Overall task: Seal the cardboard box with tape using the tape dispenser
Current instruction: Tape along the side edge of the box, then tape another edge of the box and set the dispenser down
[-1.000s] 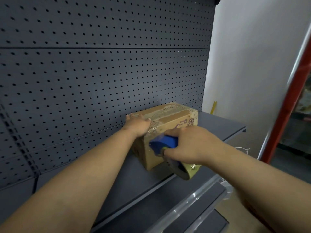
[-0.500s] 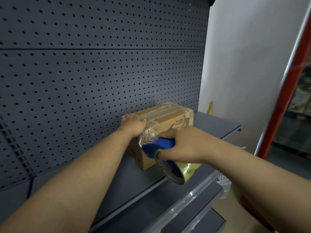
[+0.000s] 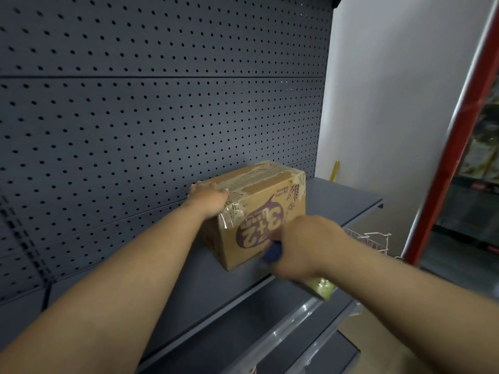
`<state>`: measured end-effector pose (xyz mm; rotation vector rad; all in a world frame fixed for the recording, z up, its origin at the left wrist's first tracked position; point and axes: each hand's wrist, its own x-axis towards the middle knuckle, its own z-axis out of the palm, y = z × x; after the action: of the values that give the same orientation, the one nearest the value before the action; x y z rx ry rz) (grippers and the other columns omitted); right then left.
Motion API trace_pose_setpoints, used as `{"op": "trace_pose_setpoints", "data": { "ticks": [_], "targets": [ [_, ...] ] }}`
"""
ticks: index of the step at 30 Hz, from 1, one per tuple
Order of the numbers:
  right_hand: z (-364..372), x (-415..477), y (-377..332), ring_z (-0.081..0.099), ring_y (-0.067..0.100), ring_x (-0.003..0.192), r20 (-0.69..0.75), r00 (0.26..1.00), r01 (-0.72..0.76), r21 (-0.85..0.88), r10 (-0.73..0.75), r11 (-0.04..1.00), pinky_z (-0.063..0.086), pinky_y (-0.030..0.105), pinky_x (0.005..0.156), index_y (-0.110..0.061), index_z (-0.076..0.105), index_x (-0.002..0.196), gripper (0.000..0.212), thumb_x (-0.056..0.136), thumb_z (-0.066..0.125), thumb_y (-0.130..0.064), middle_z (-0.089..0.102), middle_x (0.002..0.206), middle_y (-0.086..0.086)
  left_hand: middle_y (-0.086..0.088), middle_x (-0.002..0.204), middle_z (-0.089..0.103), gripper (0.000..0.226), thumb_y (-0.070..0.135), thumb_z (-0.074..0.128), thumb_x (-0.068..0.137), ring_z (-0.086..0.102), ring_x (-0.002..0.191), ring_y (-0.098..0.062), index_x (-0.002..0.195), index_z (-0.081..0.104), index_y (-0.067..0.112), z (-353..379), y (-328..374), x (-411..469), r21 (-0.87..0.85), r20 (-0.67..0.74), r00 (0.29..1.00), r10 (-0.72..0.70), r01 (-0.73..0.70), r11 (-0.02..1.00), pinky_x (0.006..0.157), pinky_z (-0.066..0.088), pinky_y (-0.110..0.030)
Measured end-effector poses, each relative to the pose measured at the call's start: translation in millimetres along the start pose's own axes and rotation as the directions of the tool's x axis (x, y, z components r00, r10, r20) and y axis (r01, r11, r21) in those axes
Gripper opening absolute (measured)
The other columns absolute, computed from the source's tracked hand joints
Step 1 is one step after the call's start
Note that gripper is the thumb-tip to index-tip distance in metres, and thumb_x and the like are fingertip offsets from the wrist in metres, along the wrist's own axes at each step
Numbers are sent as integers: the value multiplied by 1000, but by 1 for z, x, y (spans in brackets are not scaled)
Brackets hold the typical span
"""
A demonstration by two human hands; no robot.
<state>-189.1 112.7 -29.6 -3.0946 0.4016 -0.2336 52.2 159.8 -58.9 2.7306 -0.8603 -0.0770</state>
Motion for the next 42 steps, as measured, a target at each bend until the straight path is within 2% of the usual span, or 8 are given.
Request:
{"op": "trace_pose_setpoints", "data": {
  "ticks": [7, 11, 18, 24, 30, 33, 37, 42],
  "targets": [
    [-13, -5, 42, 57, 25, 101, -257, 947, -135, 218, 191, 967, 39, 28, 74, -45, 41, 132, 63, 73, 60, -51, 58, 102, 3, -21, 158, 12, 54, 32, 21, 100, 1, 147, -33, 148, 22, 8, 5, 5, -17, -274, -167, 986, -18, -29, 961, 120, 5, -43],
    [-28, -2, 54, 55, 19, 101, -281, 925, -137, 378, 254, 916, 37, 26, 73, -43, 44, 133, 64, 72, 64, -47, 61, 124, -2, -19, 126, 63, 48, 34, 30, 99, 51, 127, -29, 119, 65, 7, 18, 9, -49, -522, -499, 867, 25, -323, 790, 105, 40, -35],
    [-34, -10, 64, 55, 18, 110, -324, 898, -109, 492, 298, 864, 42, 28, 82, -45, 46, 131, 63, 71, 66, -47, 59, 127, -4, 0, 135, 58, 76, 63, 50, 67, 46, 131, -17, 126, 61, 16, 28, -8, -48, -175, -421, 813, 402, -508, 844, 116, 6, -30],
    [-25, -16, 72, 55, 17, 100, -386, 868, -73, 522, 311, 850, 41, 27, 81, -46, 43, 132, 66, 71, 67, -47, 59, 116, 4, 8, 150, 38, 89, 45, 78, 64, 27, 140, -8, 142, 39, 23, 22, -8, -51, -71, -327, 834, 445, -491, 868, 116, -4, -26],
    [-26, -8, 84, 56, 16, 103, -475, 820, 74, 641, 319, 764, 50, 41, 90, -52, 40, 130, 66, 70, 67, -51, 59, 114, 2, 18, 153, 19, 110, 76, 56, 56, 17, 143, -8, 149, 17, 32, -9, -2, -66, 99, -19, 890, 456, -452, 886, 115, 9, -26],
    [-31, 2, 88, 54, 16, 103, -516, 803, 129, 640, 300, 757, 50, 42, 90, -50, 38, 133, 66, 74, 69, -45, 56, 112, -1, 5, 148, 43, 87, 78, 26, 68, 40, 135, -16, 138, 43, 30, -31, 23, -62, -246, -48, 948, 313, -315, 917, 114, 30, -37],
    [-35, 18, 89, 53, 12, 102, -578, 765, 185, 621, 286, 761, 48, 35, 89, -48, 37, 134, 70, 69, 65, -49, 56, 110, -4, -17, 128, 60, 77, 66, 29, 87, 59, 112, -29, 125, 54, 3, -52, 66, -28, -887, 199, 968, 153, 112, 448, 102, 43, -39],
    [-38, 46, 97, 53, 9, 91, -599, 763, 187, 562, 241, 805, 47, 27, 80, -63, 26, 125, 68, 67, 60, -53, 52, 100, -3, -12, 84, 70, 58, 58, 47, 85, 66, 79, -22, 93, 61, 3, -79, 100, 16, -928, 364, 871, 331, 308, 210, 68, 54, -32]
  ]
}}
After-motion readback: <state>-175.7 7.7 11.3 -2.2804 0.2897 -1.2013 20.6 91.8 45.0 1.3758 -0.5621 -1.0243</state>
